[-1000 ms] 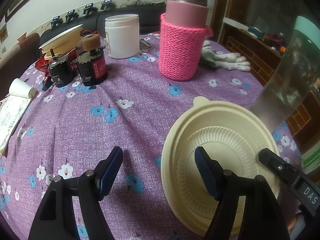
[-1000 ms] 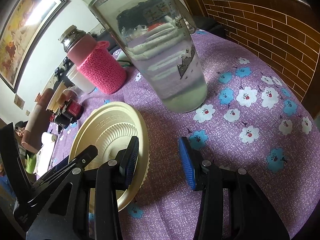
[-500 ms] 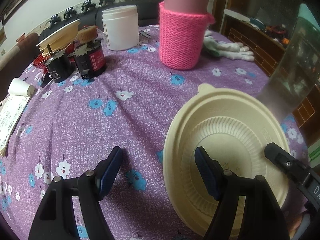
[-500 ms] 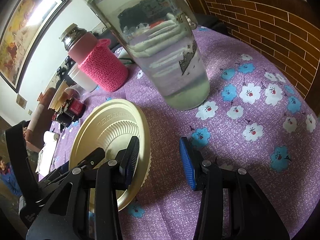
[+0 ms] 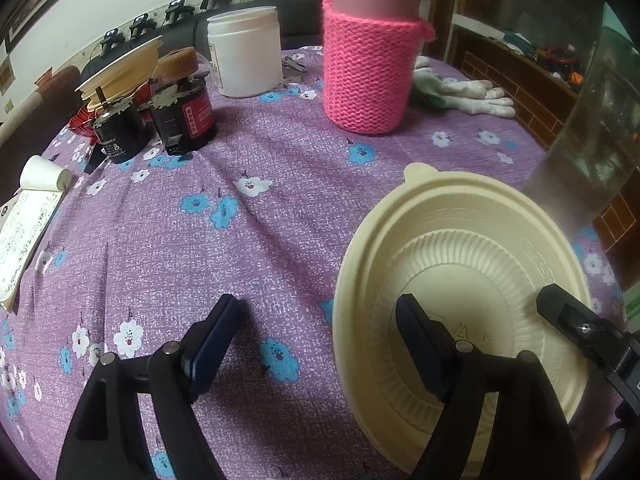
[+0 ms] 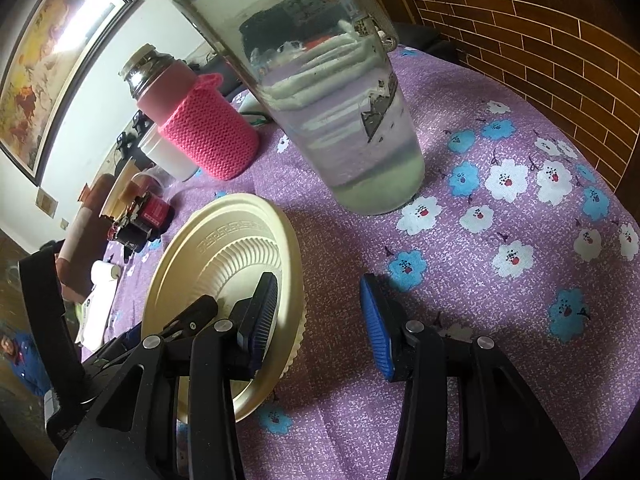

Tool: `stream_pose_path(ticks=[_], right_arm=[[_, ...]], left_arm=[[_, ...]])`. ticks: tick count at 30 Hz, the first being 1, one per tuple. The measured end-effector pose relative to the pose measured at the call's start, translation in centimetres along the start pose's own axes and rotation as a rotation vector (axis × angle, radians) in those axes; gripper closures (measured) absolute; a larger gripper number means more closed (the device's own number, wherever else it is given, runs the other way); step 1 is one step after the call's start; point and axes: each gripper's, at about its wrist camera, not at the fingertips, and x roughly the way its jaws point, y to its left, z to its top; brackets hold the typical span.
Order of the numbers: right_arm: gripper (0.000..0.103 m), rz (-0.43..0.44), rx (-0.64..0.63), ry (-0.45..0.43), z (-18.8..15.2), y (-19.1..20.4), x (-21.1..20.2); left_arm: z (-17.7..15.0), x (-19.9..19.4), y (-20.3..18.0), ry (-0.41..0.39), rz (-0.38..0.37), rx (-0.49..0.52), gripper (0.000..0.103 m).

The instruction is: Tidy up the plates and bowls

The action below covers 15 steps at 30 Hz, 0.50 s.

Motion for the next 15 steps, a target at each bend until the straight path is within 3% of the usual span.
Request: stream_pose_path(ticks=[8, 15], right_arm=[[0.057, 0.004, -0.006, 0.001, 0.01, 0.32, 0.25], [0.057, 0.004, -0.004, 0.0, 0.03, 0.35, 0.33]], left_arm=[[-0.01, 0.29, 0.35, -0.007, 0.015, -0.013, 0.011], [-0.03, 0.23, 0.35, -0.017, 0.02, -0.011, 0.01]])
